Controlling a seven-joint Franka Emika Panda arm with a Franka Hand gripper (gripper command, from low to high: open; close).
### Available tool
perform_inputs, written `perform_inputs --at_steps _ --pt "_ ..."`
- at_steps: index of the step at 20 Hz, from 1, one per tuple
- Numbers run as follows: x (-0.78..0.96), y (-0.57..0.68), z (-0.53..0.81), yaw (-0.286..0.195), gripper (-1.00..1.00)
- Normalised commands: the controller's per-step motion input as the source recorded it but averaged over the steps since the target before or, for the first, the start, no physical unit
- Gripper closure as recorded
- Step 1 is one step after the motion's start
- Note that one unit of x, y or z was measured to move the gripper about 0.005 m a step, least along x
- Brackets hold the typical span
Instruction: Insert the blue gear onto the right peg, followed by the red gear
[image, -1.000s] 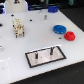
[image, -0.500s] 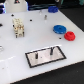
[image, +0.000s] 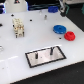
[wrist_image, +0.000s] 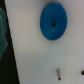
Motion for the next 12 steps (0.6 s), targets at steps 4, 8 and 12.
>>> perform_inputs --at_steps 4,8,12 --pt "-0.31 -0.01 -0.55 0.000 -1.00" --pt "-0.28 -0.14 -0.50 0.000 -1.00" --pt "-0.26 -0.25 -0.41 0.000 -1.00"
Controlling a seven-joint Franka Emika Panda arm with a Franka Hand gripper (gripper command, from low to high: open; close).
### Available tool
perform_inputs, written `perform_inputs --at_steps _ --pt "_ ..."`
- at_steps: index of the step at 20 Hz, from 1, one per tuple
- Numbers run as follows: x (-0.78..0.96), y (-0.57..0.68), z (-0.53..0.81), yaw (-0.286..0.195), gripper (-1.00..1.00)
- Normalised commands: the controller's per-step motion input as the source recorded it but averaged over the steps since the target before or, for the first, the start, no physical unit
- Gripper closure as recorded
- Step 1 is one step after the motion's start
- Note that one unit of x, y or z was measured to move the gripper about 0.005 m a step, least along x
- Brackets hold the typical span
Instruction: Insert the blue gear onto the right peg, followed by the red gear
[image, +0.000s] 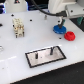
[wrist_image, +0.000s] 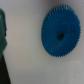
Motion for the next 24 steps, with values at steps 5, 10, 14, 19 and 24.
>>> perform_inputs --at_steps 5,10,14,19,24 --pt "-0.10 -0.15 -0.02 0.000 -1.00" --pt "-0.38 -0.05 -0.02 0.000 -1.00" --pt "-0.70 -0.01 -0.14 0.000 -1.00" --pt "-0.33 -0.08 -0.07 0.000 -1.00" --pt "0.02 -0.26 0.00 0.000 -1.00"
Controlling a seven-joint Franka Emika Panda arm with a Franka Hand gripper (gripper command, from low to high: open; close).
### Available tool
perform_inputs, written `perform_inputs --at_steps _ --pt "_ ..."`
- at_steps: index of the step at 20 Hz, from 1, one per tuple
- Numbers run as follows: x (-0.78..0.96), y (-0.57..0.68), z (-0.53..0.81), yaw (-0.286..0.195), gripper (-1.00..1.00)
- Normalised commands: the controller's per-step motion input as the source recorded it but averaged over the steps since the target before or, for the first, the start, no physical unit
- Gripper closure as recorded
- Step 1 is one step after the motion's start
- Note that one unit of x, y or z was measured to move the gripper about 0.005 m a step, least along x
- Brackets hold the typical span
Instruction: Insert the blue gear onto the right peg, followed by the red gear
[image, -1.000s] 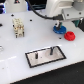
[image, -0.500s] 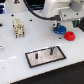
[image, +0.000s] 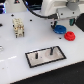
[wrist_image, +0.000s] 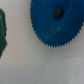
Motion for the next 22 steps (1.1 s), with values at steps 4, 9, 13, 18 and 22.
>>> perform_inputs --at_steps 4,9,13,18,22 --pt "0.03 -0.22 -0.02 0.000 -1.00" --pt "-0.03 -0.07 -0.19 0.000 -1.00" --pt "-0.09 -0.02 -0.24 0.000 -1.00" --pt "-0.18 0.00 -0.15 0.000 -1.00" --pt "-0.33 -0.02 -0.16 0.000 1.00"
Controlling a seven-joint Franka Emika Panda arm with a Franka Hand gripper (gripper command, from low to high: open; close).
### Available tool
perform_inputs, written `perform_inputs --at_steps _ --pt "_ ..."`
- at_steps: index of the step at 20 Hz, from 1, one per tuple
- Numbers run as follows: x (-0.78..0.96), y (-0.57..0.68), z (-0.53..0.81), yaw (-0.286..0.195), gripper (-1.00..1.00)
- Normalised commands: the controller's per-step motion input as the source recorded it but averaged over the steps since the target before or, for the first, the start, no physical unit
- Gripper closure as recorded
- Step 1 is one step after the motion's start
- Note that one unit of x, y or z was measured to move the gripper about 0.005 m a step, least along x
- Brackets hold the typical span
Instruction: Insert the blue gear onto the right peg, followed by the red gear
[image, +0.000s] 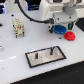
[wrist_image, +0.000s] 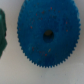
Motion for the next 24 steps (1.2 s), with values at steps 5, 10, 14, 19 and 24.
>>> perform_inputs --at_steps 5,10,14,19,24 --pt "-0.32 -0.01 -0.14 0.000 -1.00" --pt "-0.26 0.01 -0.11 0.000 1.00" --pt "-0.09 0.01 0.01 0.000 1.00" --pt "0.06 0.00 0.28 0.000 1.00" --pt "0.30 -0.07 0.56 0.000 1.00"
